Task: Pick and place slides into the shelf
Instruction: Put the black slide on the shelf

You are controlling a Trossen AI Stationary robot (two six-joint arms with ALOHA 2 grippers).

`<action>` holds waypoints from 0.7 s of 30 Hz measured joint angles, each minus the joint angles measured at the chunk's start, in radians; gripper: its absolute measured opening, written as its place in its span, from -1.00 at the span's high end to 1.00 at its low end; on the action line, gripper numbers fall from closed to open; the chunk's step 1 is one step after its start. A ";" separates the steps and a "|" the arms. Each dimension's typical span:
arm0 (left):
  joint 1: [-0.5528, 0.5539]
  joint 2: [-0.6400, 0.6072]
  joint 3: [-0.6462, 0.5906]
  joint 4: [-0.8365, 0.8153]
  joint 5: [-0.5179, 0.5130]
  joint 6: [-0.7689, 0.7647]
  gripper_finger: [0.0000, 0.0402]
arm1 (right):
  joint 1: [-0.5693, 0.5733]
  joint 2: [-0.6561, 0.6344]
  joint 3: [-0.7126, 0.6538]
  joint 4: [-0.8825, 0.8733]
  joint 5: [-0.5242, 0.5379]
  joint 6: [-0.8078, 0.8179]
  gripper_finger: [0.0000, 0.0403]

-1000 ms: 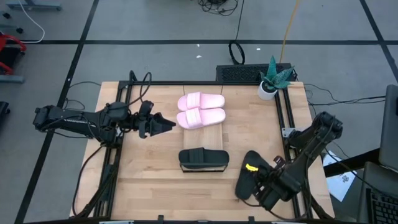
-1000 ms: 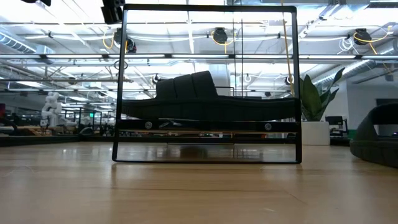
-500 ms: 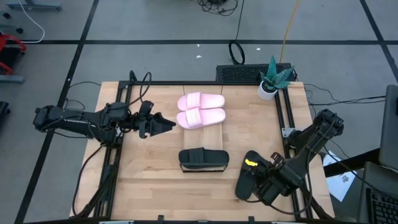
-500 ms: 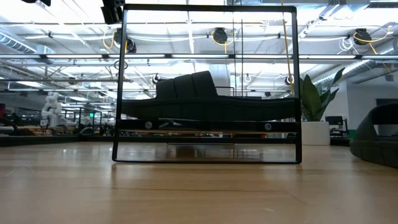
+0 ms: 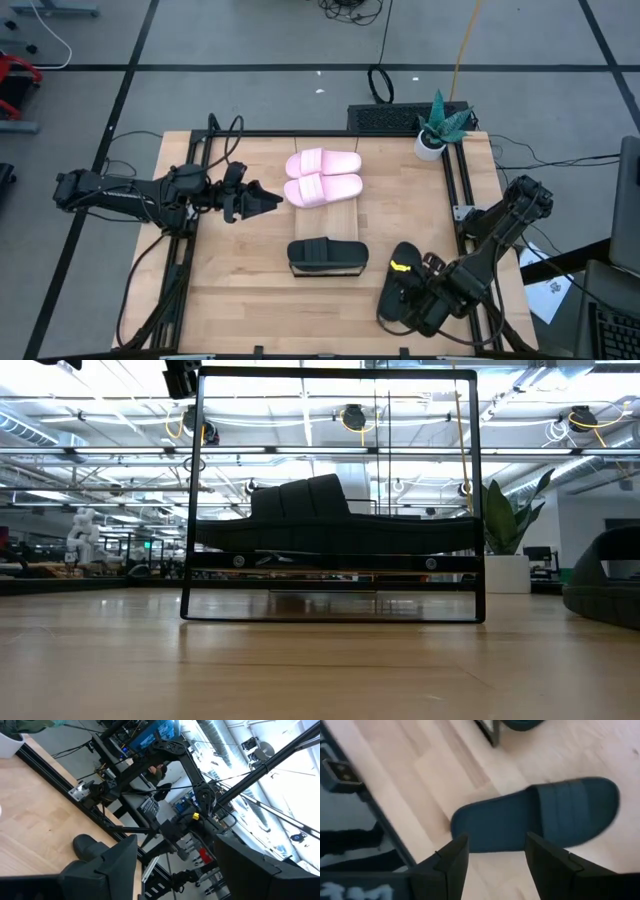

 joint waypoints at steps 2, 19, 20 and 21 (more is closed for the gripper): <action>0.000 0.000 0.000 0.000 0.000 0.004 -0.28 | 0.000 0.000 0.000 0.018 0.001 -0.040 0.09; 0.000 0.000 0.000 0.000 0.000 0.039 -0.28 | 0.000 0.115 -0.001 0.045 -0.092 -0.132 0.09; 0.000 0.000 0.000 0.000 0.000 0.039 -0.28 | 0.000 0.134 -0.001 0.041 -0.103 -0.136 0.09; 0.000 0.000 0.000 0.000 0.000 0.039 -0.28 | 0.000 0.150 -0.001 0.033 -0.103 -0.133 0.09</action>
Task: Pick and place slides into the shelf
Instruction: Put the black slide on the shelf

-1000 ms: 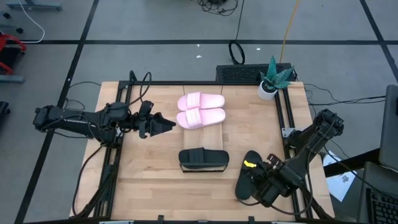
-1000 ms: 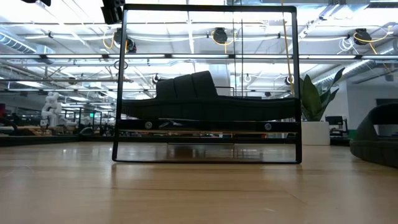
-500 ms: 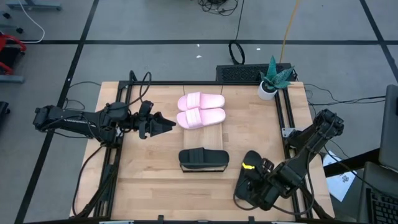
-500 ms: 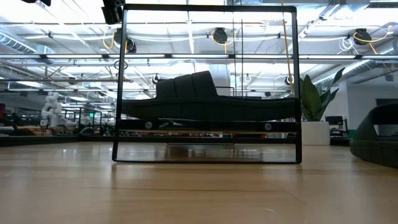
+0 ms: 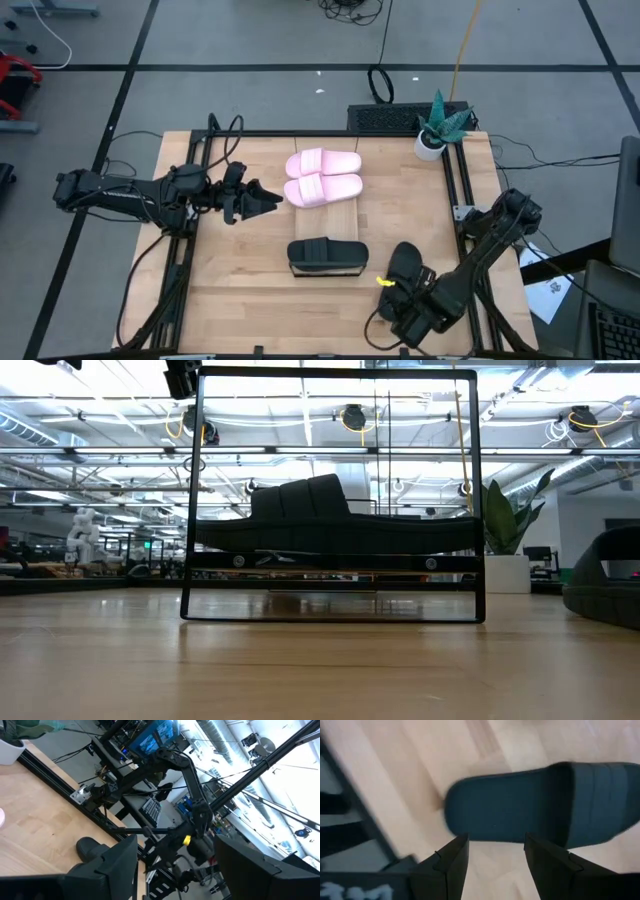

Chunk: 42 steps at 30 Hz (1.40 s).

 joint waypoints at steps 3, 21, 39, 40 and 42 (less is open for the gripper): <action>0.000 0.000 0.000 0.000 0.000 0.001 -0.28 | 0.000 0.027 0.000 -0.053 0.024 0.032 0.09; 0.000 0.000 0.000 -0.005 0.000 0.065 -0.28 | -0.009 0.039 -0.027 -0.132 0.131 0.083 0.09; 0.000 0.000 0.000 -0.006 0.000 0.103 -0.28 | -0.042 0.039 -0.133 -0.007 0.102 0.068 0.09; 0.000 0.000 0.000 -0.006 0.000 0.103 -0.28 | -0.047 0.039 -0.143 0.000 0.103 0.064 0.09; 0.000 0.000 0.000 -0.006 0.000 0.103 -0.28 | -0.056 0.039 -0.154 -0.005 0.105 0.062 0.09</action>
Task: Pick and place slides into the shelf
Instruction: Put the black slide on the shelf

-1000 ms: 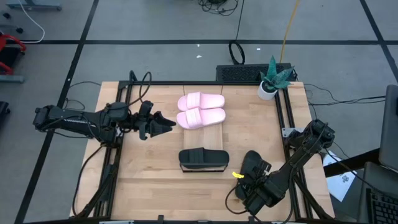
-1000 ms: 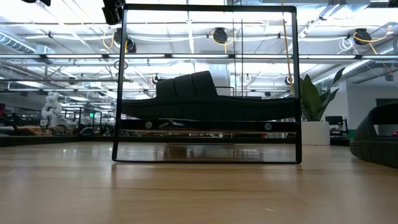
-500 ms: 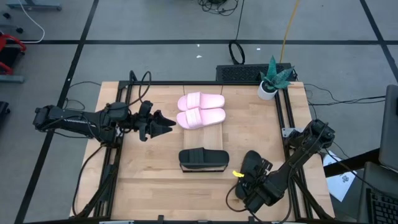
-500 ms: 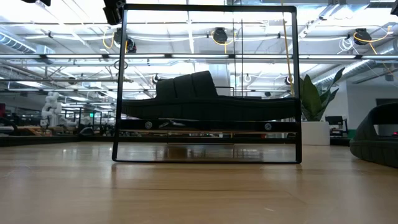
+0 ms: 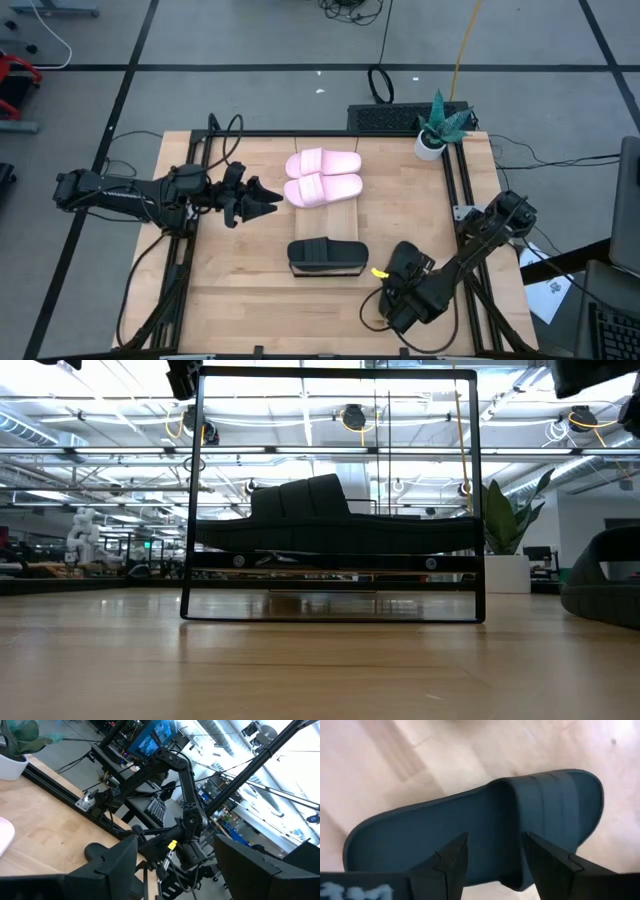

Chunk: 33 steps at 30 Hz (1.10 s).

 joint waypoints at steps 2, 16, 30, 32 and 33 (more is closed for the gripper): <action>0.000 0.000 0.000 0.000 0.000 -0.002 -0.28 | -0.011 0.000 -0.010 -0.017 0.003 0.002 0.09; 0.000 0.000 0.000 0.000 -0.004 0.000 -0.28 | -0.021 0.000 -0.055 -0.040 -0.001 0.048 0.09; 0.000 0.000 0.000 -0.035 -0.023 -0.001 -0.28 | -0.030 0.000 -0.061 -0.003 -0.025 0.017 0.09; 0.000 0.000 0.000 -0.039 -0.025 -0.001 -0.28 | -0.032 0.000 -0.061 -0.005 -0.025 0.016 0.09; 0.000 0.000 0.000 -0.039 -0.026 -0.001 -0.28 | -0.034 0.000 -0.061 -0.007 -0.026 0.009 0.09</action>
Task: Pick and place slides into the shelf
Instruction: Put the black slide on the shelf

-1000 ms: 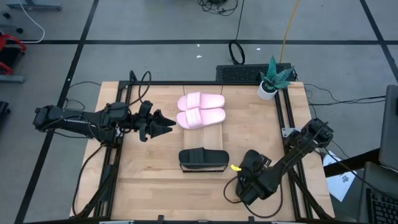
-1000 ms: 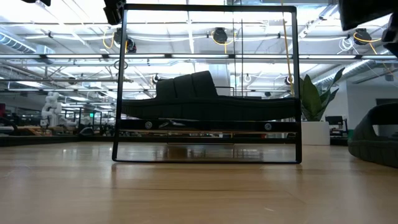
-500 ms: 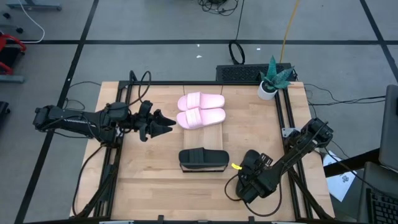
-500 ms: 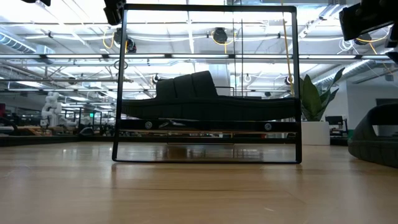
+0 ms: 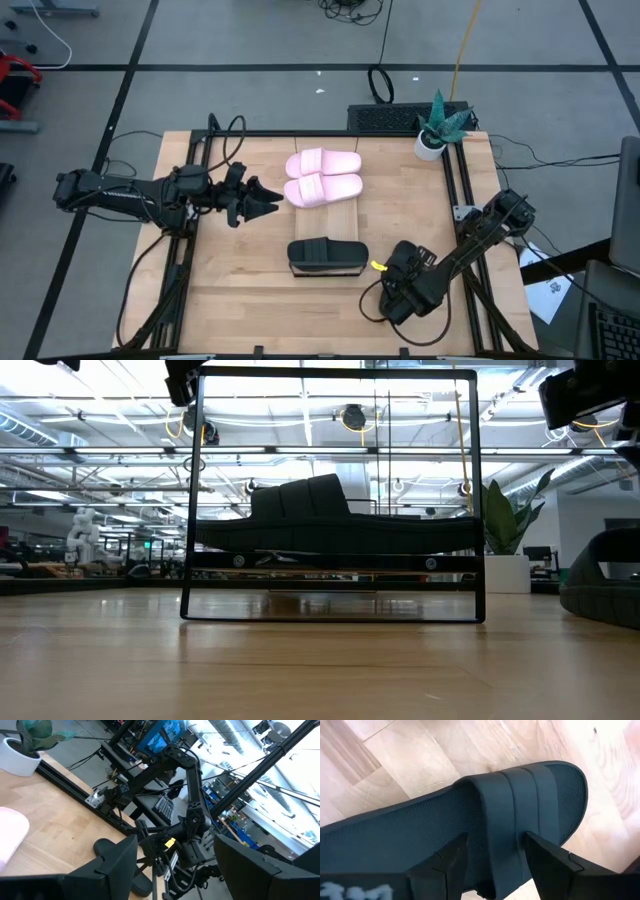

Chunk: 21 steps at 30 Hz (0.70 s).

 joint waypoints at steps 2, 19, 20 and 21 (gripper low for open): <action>0.000 0.000 0.000 0.000 0.000 0.000 -0.28 | -0.004 0.000 0.000 -0.001 -0.001 -0.029 0.09; 0.000 0.000 0.000 0.001 0.000 -0.003 -0.28 | -0.048 -0.002 -0.072 0.004 0.001 0.012 0.45; 0.000 0.000 0.000 0.001 0.000 -0.004 -0.28 | -0.048 -0.002 -0.072 0.002 0.002 0.012 0.53; 0.000 0.000 0.000 0.001 -0.001 -0.005 -0.28 | -0.048 -0.002 -0.073 0.001 0.002 0.012 0.63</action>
